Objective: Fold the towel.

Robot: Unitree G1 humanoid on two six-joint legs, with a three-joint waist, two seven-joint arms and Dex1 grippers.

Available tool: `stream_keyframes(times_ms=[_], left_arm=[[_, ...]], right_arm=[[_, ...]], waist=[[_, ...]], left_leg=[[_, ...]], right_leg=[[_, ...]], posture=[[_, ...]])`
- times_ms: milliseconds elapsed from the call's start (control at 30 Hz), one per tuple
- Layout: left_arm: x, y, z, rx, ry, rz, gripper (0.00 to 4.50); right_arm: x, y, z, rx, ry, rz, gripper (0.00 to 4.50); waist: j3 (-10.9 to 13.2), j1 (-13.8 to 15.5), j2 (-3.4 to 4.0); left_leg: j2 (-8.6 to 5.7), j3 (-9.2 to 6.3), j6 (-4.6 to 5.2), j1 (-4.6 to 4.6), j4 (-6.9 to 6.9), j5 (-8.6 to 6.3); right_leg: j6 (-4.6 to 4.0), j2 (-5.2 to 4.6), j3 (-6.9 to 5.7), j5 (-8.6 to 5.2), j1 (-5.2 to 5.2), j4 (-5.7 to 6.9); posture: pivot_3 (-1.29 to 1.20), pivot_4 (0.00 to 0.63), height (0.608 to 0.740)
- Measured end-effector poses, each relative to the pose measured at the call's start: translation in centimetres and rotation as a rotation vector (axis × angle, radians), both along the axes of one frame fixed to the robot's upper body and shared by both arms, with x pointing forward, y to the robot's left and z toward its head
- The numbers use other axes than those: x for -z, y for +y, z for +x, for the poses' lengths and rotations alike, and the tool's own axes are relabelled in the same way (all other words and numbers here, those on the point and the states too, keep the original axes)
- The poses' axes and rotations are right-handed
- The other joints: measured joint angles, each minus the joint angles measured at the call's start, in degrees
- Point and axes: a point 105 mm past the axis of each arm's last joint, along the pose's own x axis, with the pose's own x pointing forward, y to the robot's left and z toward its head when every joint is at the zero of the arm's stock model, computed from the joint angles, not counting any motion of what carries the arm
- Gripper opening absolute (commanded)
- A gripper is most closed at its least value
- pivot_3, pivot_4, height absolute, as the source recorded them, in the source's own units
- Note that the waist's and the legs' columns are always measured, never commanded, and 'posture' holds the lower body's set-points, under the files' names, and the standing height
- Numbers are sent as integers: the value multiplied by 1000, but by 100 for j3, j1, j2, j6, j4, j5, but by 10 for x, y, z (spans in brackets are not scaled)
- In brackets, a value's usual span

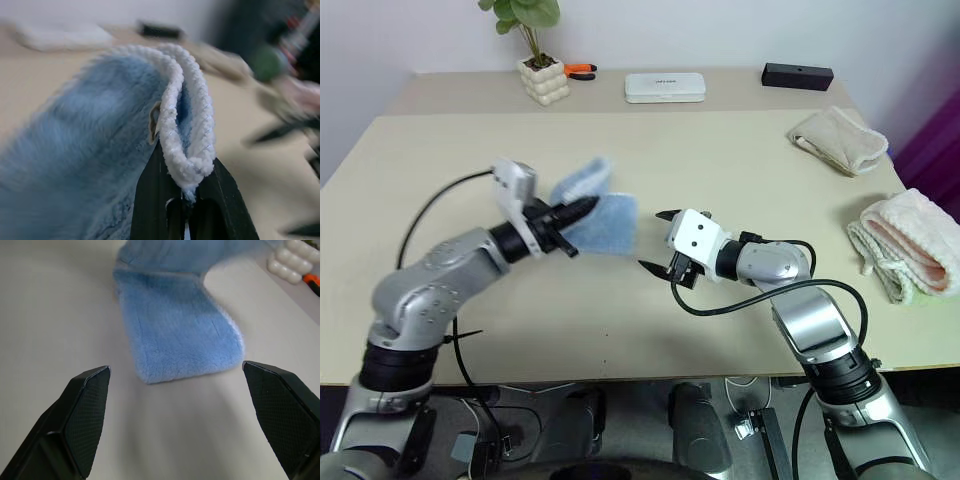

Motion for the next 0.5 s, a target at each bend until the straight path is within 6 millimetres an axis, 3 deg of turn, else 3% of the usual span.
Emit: stream_keyframes(times_ms=[100,200,300,500], left_arm=[[29,-14,5,7,93,71,44],[45,-16,9,-15,159,101,44],[47,-15,13,-34,165,109,906],[38,-7,13,-46,166,62,3750]], right_arm=[[0,0,1,8,-5,1,4341],[2,-1,1,20,-4,2,4341],[4,-2,1,30,-1,4,4341],[6,-4,0,38,0,0,4341]], waist=[[0,4,0],[1,1,-1],[1,14,-1],[1,-3,-1]], left_leg=[[0,-1,0,-1,3,0],[0,-1,0,-3,3,0],[-1,-2,0,-3,4,0],[0,-2,0,-2,3,0]], right_leg=[[0,0,0,0,0,1],[1,-1,0,0,0,0],[1,-1,0,0,1,0],[1,-2,0,0,0,1]], posture=[[0,150,737],[0,150,737],[0,150,737],[0,150,737]])
